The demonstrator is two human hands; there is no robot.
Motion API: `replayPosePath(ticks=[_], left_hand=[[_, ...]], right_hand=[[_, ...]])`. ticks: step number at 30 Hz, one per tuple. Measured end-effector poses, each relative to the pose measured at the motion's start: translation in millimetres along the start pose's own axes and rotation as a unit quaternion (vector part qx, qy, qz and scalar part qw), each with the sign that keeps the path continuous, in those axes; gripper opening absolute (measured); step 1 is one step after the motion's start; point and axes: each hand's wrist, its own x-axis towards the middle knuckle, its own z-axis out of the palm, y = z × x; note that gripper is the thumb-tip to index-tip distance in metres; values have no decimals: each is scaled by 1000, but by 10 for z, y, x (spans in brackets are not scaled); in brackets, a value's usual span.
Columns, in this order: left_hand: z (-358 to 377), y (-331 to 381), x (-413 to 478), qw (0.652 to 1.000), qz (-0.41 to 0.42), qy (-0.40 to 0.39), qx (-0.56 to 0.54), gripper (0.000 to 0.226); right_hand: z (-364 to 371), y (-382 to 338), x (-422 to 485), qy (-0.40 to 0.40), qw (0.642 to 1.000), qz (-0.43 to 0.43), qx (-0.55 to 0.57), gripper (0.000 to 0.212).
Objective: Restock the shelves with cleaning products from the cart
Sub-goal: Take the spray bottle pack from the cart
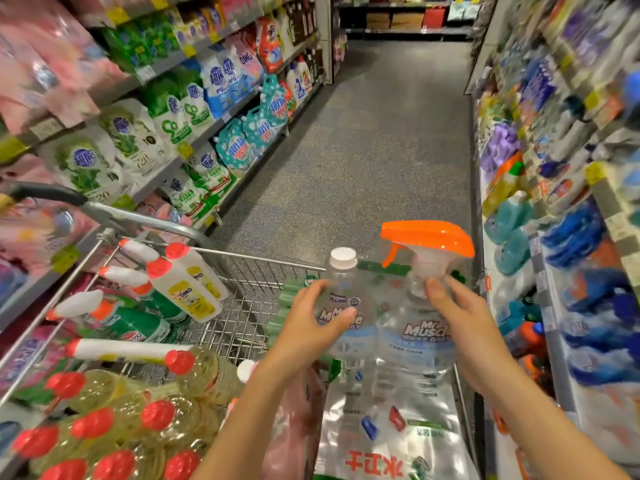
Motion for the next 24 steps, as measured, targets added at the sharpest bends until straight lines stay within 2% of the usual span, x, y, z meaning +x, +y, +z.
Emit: replayPosePath(ticks=[2, 4, 8, 12, 17, 19, 21, 24], left_hand=[[12, 70, -21, 997, 68, 16, -11, 30], [29, 118, -55, 993, 101, 50, -28, 22], [60, 228, -119, 982, 133, 106, -78, 24], [21, 323, -202, 975, 125, 109, -147, 34], [-61, 457, -251, 977, 134, 100, -129, 37], [-99, 510, -282, 978, 151, 96, -108, 34], [-121, 545, -329, 979, 157, 89, -90, 21], [-95, 573, -441, 977, 163, 80, -111, 14]], right_hand=[[-17, -141, 38, -4, 1000, 4, 28, 29], [-37, -256, 66, -16, 999, 11, 32, 33], [-57, -420, 55, -27, 999, -7, 16, 46], [-134, -399, -58, -70, 997, -19, 11, 45], [-33, -361, -180, 4, 999, -26, 47, 23], [-13, -392, -218, 19, 997, -25, 68, 19], [-19, -436, -293, 23, 996, -21, 89, 18], [-25, -515, -489, 31, 995, -31, 90, 20]])
